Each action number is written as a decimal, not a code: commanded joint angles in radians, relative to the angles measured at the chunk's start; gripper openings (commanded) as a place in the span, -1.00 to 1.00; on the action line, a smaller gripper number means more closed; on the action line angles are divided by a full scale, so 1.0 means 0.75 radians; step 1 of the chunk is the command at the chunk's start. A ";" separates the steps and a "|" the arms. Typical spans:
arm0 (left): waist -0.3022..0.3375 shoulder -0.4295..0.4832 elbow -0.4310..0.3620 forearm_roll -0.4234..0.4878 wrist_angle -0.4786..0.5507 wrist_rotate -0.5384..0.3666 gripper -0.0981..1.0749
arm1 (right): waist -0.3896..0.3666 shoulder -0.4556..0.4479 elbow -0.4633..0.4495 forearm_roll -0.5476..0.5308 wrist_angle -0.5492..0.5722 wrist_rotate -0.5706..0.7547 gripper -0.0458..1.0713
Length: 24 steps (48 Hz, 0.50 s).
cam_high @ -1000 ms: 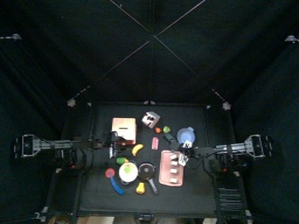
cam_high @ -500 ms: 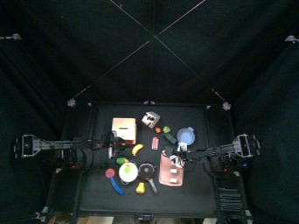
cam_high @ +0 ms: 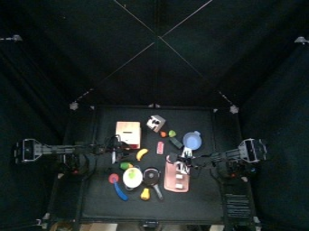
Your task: Grab sushi piece
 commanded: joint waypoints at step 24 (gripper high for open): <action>0.004 -0.002 -0.006 -0.016 -0.006 0.002 0.60 | 0.004 -0.002 -0.025 -0.006 -0.012 0.000 0.83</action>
